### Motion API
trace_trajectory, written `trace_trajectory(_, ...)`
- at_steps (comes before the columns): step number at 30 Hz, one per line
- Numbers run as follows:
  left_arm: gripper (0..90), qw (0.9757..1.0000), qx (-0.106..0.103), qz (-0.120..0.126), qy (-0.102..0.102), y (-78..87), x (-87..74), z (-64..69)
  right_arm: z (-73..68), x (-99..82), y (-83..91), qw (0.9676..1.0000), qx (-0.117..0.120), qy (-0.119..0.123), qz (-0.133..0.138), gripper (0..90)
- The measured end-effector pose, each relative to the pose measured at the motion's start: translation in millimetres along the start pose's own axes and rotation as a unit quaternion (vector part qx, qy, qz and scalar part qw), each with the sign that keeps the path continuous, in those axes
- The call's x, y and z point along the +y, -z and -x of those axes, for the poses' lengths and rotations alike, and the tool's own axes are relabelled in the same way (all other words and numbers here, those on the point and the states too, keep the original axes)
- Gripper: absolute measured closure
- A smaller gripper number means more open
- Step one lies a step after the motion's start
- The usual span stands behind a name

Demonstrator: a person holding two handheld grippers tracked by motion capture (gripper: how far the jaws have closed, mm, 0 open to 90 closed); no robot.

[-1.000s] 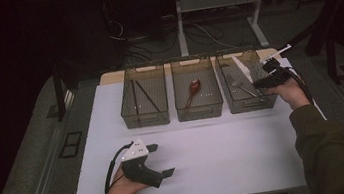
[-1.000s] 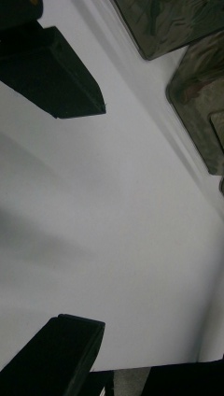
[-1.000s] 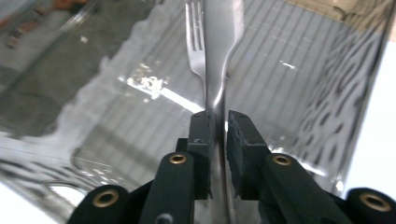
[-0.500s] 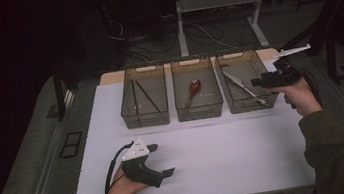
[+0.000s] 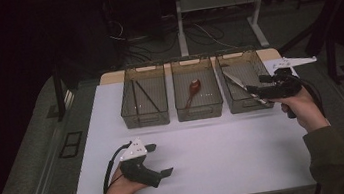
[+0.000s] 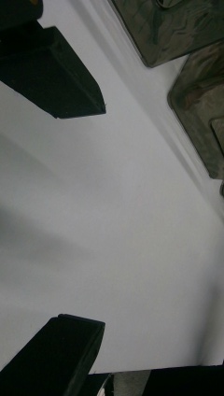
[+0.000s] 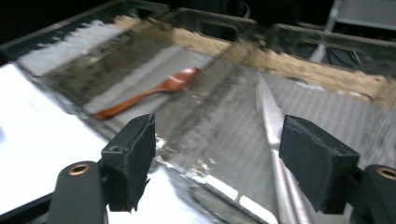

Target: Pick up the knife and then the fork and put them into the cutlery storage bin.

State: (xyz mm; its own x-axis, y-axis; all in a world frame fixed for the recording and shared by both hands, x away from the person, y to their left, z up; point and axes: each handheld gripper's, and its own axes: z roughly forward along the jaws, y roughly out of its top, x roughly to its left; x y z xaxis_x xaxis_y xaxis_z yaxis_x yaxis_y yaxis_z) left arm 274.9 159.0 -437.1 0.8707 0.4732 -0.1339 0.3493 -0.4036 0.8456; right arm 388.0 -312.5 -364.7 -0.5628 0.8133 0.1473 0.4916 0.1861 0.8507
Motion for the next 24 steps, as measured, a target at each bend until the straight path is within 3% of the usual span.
trace_trajectory(4, 0.0, 1.0000, 0.000, 0.003, 0.000, 1.9, -0.1, 0.0, -16.0, -5.0, 7.7, 0.9995, 0.019, 0.016, 0.018, 24.4)
trace_trajectory(10, 0.0, 1.0000, 0.001, 0.006, 0.002, 1.1, 0.5, -0.2, -31.6, -16.5, 12.9, 0.9987, 0.035, 0.029, 0.021, 21.1)
trace_trajectory(19, 0.0, 1.0000, 0.001, 0.004, 0.000, 1.6, 0.5, 0.5, -48.9, -34.6, 17.3, 0.9978, 0.042, 0.046, 0.023, 18.6)
trace_trajectory(24, 0.0, 1.0000, -0.001, 0.003, -0.002, 1.2, 0.5, 0.9, -54.3, -42.9, 22.0, 0.9975, 0.045, 0.044, 0.033, 18.0)
